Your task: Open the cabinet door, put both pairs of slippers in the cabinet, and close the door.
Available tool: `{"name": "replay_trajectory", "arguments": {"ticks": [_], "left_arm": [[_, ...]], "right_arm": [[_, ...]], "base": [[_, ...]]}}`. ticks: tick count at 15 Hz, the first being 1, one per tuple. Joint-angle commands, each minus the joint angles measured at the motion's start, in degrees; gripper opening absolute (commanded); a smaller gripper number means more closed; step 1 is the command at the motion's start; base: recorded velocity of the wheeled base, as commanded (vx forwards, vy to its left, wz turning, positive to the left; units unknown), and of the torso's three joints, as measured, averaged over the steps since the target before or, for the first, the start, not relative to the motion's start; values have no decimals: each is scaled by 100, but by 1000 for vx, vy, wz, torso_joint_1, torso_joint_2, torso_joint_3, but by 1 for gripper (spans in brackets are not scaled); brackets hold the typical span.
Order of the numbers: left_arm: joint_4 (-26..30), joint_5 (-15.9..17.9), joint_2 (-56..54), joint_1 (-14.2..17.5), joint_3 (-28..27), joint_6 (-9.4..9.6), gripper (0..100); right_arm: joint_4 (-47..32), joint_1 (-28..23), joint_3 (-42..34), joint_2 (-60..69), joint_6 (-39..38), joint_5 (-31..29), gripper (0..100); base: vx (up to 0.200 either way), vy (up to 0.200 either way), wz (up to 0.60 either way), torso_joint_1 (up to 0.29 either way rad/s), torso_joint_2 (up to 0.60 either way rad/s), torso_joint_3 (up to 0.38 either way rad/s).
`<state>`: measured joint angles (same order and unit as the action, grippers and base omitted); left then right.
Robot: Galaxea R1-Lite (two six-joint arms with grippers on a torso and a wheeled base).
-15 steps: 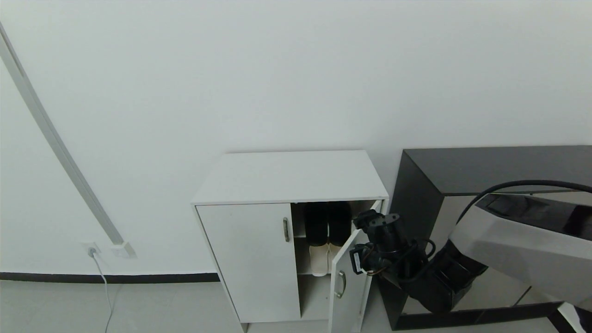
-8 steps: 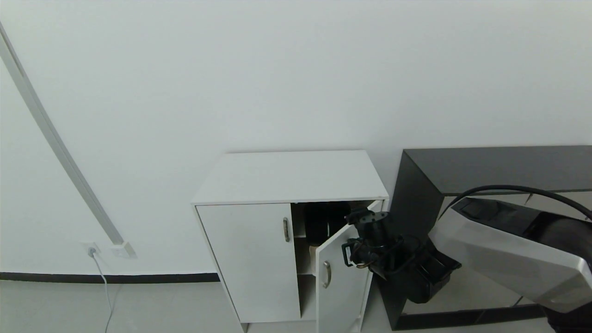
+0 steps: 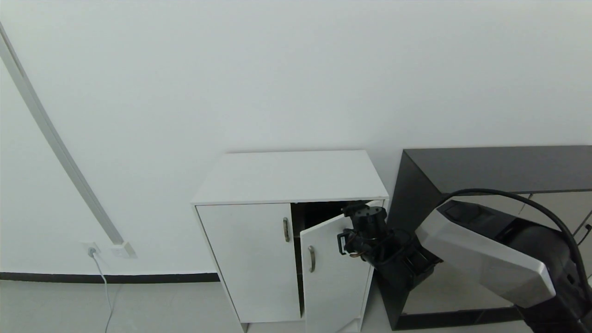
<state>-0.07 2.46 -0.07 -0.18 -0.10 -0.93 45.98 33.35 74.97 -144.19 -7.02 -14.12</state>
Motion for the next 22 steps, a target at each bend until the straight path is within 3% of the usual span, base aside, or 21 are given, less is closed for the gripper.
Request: {"name": "replay_trajectory", "arguments": {"ticks": [1,22], "left_arm": [[-1,0,7,1,1,5,0],[-1,9,7,1,1,14,0]], "right_arm": [[-2,-75,413,-338,-1,-3,0],[-221,-365,1450,-944,140,-12,0]], "base": [[0,0,0,0,0,0],[0,0,0,0,0,0]]}}
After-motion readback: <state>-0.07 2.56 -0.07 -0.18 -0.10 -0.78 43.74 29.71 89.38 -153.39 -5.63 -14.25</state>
